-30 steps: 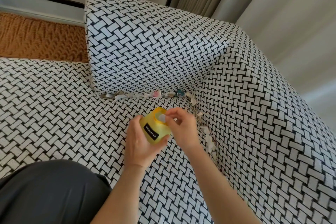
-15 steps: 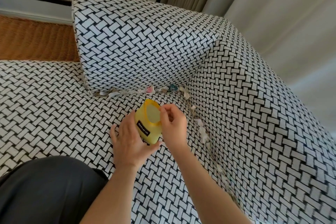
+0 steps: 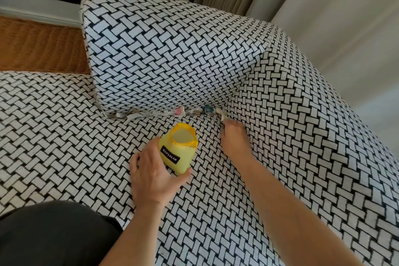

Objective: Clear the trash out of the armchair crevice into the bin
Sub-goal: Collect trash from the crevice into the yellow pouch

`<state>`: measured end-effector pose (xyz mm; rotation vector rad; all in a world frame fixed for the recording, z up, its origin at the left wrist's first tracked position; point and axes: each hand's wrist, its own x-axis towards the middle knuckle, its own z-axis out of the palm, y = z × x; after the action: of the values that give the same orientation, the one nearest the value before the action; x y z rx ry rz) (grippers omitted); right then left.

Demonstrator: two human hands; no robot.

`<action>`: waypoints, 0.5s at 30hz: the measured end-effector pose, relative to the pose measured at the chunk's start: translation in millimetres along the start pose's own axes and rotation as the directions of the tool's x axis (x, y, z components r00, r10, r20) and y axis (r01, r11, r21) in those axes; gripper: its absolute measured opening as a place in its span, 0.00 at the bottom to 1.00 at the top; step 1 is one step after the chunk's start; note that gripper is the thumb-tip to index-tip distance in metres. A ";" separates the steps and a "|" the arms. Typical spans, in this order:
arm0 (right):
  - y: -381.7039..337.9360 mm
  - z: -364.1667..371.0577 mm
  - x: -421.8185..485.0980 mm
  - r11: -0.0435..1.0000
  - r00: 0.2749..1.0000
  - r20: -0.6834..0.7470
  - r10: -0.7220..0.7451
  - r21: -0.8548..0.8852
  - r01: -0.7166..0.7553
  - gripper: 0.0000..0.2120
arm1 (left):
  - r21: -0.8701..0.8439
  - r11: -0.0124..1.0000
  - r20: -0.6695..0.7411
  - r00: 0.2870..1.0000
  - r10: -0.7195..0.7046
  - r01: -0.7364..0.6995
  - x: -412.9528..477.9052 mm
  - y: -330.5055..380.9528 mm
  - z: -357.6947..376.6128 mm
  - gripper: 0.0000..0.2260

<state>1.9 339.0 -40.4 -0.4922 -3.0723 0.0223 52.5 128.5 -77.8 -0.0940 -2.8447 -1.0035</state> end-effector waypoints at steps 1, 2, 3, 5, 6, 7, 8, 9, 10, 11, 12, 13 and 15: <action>-2.3 -1.1 7.9 0.998 1.000 -0.009 -0.022 -0.052 0.021 0.16 | -0.004 1.000 0.002 1.000 -0.002 0.002 1.8 0.1 0.4 0.47; -4.9 -1.0 15.8 0.996 0.999 -0.007 -0.051 -0.076 0.051 0.16 | -0.008 1.000 0.001 1.000 -0.005 0.005 3.9 -0.5 0.4 0.47; -6.5 -1.5 21.9 0.993 0.996 0.009 -0.089 -0.079 0.090 0.16 | -0.012 1.000 -0.003 1.000 -0.004 0.004 5.5 -0.7 0.5 0.47; -6.3 0.6 30.4 0.979 0.982 0.044 -0.186 -0.074 0.189 0.15 | -0.014 1.000 -0.014 1.000 0.000 0.000 8.1 -1.5 1.3 0.46; -4.6 2.5 32.6 0.972 0.975 0.052 -0.216 -0.082 0.220 0.15 | -0.017 1.000 -0.015 1.000 0.001 -0.001 9.0 -1.9 1.4 0.46; -2.8 3.7 33.5 0.971 0.975 0.049 -0.215 -0.093 0.218 0.15 | -0.020 1.000 -0.016 1.000 0.003 -0.003 9.3 -2.2 1.7 0.46; -1.1 4.4 33.3 0.977 0.983 0.040 -0.180 -0.108 0.184 0.15 | -0.024 1.000 -0.017 1.000 0.005 -0.006 9.5 -2.3 1.8 0.46; 0.3 4.9 32.8 0.984 0.991 0.031 -0.131 -0.119 0.134 0.14 | -0.025 1.000 -0.020 1.000 0.008 -0.009 9.5 -2.5 1.9 0.46; 1.5 4.8 32.4 0.988 0.997 0.028 -0.078 -0.129 0.081 0.13 | -0.027 1.000 -0.021 1.000 0.010 -0.010 9.7 -2.4 2.0 0.46; 0.8 6.0 31.5 0.988 0.999 0.037 -0.029 -0.152 0.034 0.11 | -0.027 1.000 -0.019 1.000 0.010 -0.010 9.3 -3.8 2.1 0.46; 0.6 6.0 31.5 0.984 0.998 0.053 0.018 -0.178 -0.009 0.10 | -0.029 1.000 -0.017 1.000 0.010 -0.010 9.5 -3.6 2.0 0.46; 0.0 6.3 31.0 0.981 0.996 0.064 0.064 -0.186 -0.051 0.10 | -0.032 0.999 -0.015 1.000 0.012 -0.012 9.1 -3.8 1.9 0.46; -2.7 7.7 33.7 0.979 0.989 0.064 0.131 -0.163 -0.119 0.10 | -0.039 0.999 -0.019 1.000 0.011 -0.011 9.1 -4.2 1.1 0.45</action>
<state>-31.2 346.9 -47.1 -0.7071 -3.1259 -0.2077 43.0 126.0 -80.0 -0.1032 -2.8057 -1.0518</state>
